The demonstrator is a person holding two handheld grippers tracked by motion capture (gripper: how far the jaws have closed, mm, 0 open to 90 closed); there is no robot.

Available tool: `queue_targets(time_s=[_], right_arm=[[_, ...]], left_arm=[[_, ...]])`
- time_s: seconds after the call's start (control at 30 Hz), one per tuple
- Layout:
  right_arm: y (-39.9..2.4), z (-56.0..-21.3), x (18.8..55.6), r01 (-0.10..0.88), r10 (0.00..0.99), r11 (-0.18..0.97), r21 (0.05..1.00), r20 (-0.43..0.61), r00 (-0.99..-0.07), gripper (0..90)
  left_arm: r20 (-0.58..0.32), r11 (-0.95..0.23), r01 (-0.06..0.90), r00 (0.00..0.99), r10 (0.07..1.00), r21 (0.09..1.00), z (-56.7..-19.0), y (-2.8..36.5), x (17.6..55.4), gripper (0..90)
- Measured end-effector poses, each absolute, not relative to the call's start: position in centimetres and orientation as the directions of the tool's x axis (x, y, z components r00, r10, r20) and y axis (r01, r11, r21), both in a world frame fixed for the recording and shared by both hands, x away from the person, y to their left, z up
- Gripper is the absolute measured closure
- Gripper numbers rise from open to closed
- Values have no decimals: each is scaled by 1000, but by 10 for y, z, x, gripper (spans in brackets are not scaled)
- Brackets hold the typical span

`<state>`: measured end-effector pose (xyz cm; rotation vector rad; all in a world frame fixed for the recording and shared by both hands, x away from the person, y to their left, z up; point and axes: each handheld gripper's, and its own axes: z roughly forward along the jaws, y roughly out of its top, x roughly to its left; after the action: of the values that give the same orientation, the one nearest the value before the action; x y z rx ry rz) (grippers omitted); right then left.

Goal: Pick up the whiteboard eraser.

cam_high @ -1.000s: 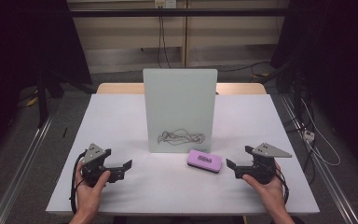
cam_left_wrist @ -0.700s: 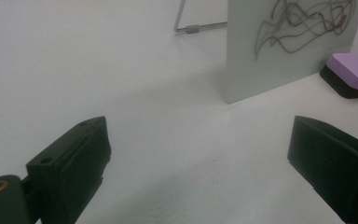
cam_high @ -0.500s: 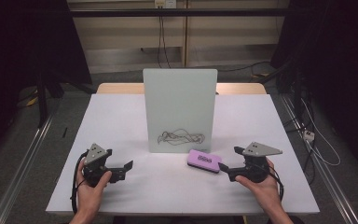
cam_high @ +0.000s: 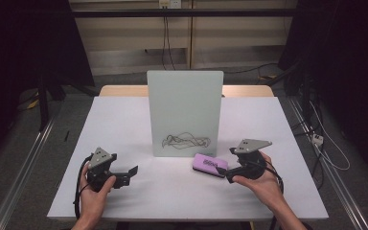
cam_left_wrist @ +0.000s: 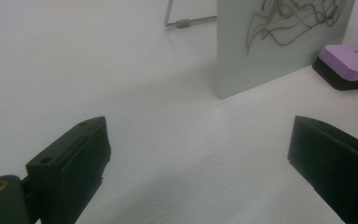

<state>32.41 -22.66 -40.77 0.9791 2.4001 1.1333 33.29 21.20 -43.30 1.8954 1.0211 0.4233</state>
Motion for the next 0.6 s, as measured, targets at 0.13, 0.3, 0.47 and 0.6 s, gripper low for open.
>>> queue_targets(time_s=[0.13, 0.3, 0.47, 0.6], right_arm=[[-220, -410, 329, 467, 683, 455, 758, 40, -730, 166], [-212, -412, 334, 464, 647, 516, 720, 27, -762, 190], [-203, -413, 341, 446, 601, 593, 671, 1, -799, 213], [-195, -410, 350, 426, 545, 669, 610, -12, -838, 270]], left_arm=[[-110, -242, 481, 594, 797, 843, -433, 213, 332, 56], [-115, -242, 486, 595, 795, 840, -434, 211, 334, 56], [-110, -248, 489, 592, 798, 837, -435, 210, 333, 58], [-108, -249, 488, 592, 799, 836, -435, 211, 334, 60]])
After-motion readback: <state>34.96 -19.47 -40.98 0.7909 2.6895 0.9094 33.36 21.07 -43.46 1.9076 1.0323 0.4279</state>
